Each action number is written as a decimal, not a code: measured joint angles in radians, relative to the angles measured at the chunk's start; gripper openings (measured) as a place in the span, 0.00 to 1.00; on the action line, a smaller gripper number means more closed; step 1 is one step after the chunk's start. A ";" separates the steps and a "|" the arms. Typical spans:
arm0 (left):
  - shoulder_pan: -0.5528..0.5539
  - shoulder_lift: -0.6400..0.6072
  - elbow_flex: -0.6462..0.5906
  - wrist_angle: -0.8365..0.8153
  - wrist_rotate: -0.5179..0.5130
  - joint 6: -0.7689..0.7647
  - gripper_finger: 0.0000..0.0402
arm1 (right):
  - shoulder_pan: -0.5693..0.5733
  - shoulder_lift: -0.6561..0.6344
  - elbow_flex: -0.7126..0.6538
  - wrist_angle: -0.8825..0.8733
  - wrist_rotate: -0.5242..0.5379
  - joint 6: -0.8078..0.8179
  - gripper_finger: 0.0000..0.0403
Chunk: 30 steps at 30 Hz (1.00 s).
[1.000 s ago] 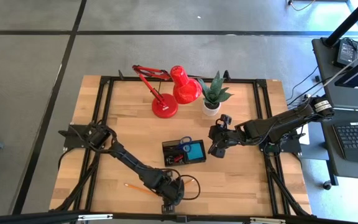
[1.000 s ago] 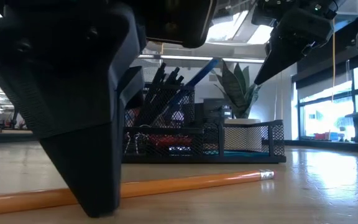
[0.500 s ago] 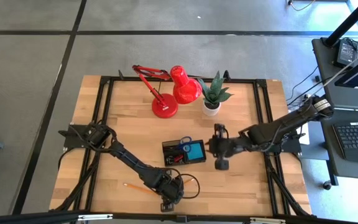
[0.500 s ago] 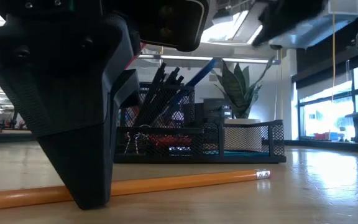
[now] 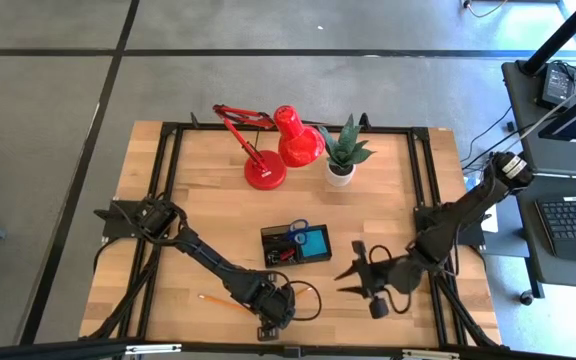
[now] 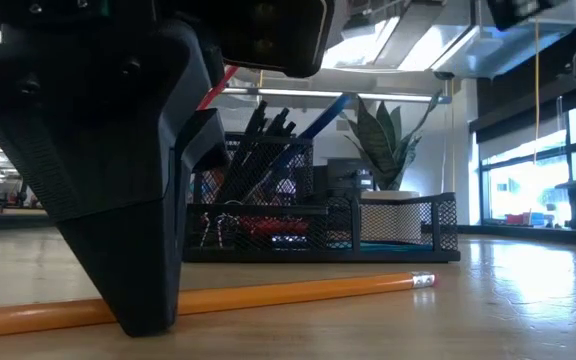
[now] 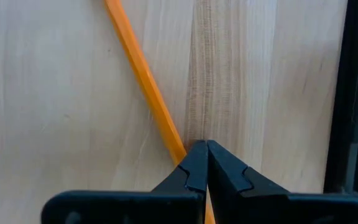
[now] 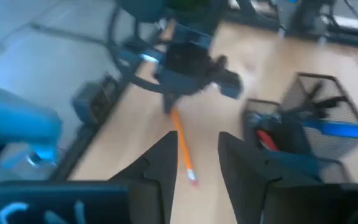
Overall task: Pick and place office supplies into organizer
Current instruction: Put the top yellow pencil into the black desk organizer
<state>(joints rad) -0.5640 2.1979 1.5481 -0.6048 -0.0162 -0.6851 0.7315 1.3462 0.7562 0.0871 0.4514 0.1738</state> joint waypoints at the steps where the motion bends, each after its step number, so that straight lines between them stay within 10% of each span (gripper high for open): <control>1: 0.000 0.000 -0.001 0.003 0.000 0.006 0.00 | 0.007 0.000 -0.035 0.075 -0.002 0.000 0.30; 11: 0.000 0.000 -0.001 0.006 0.005 0.018 0.01 | 0.016 0.017 -0.325 0.589 0.001 -0.024 0.30; 30: -0.001 0.000 -0.001 0.007 0.005 0.018 0.01 | 0.005 0.448 -0.226 0.844 -0.001 -0.126 0.30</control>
<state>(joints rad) -0.5648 2.1979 1.5467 -0.5983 -0.0116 -0.6674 0.7366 1.7945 0.5297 0.9306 0.4508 0.0477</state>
